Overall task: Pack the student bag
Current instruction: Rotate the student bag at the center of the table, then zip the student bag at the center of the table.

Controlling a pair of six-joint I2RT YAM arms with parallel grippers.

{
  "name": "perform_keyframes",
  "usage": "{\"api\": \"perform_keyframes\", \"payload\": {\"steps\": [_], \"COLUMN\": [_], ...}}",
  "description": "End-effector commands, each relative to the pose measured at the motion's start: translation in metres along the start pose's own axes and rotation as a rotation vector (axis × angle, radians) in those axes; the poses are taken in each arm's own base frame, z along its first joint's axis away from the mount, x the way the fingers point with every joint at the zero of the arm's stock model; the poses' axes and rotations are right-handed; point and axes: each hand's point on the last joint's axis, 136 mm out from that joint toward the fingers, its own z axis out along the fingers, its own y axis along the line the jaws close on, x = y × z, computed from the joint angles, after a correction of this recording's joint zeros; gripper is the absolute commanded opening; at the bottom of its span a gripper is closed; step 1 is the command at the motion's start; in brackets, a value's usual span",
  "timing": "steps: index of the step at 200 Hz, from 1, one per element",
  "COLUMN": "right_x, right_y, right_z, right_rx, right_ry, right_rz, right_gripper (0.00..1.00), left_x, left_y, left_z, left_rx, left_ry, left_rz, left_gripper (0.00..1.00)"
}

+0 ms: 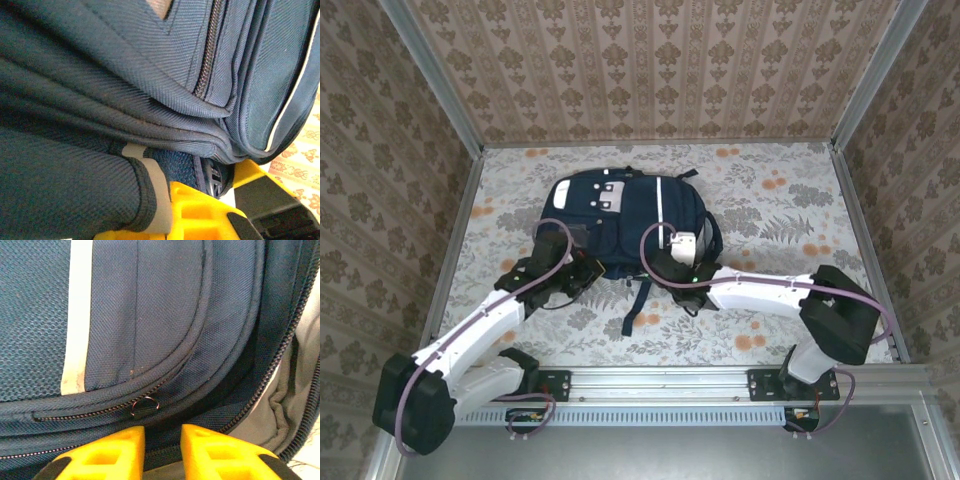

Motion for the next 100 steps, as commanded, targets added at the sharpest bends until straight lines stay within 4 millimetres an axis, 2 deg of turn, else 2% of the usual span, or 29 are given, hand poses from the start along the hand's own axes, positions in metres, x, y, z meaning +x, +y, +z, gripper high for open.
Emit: {"api": "perform_keyframes", "payload": {"steps": [1,22,46,77,100], "right_x": [-0.004,-0.004,0.008,0.032,0.043], "right_y": [-0.015,0.001,0.024,0.059,0.080], "right_z": [-0.016,-0.039,-0.056,-0.053,-0.046], "right_rx": [0.019,-0.008,-0.010,-0.042,-0.034], "right_ry": [-0.016,-0.054,-0.062,-0.058,-0.069], "right_rz": [-0.084,-0.131,-0.167,-0.169,-0.185], "right_gripper": [0.31,0.36,0.33,0.31,0.28], "left_x": [-0.003,-0.001,-0.002,-0.004,-0.004], "left_y": [-0.025,-0.027,-0.030,-0.033,-0.032], "left_z": [0.002,0.007,0.008,0.007,0.007], "left_rx": [0.080,0.076,0.082,0.083,0.077], "left_ry": [-0.026,-0.017,-0.018,-0.023,-0.023], "left_rz": [0.005,0.009,0.016,0.024,0.023], "left_gripper": [0.00,0.00,0.00,0.00,0.00]}}
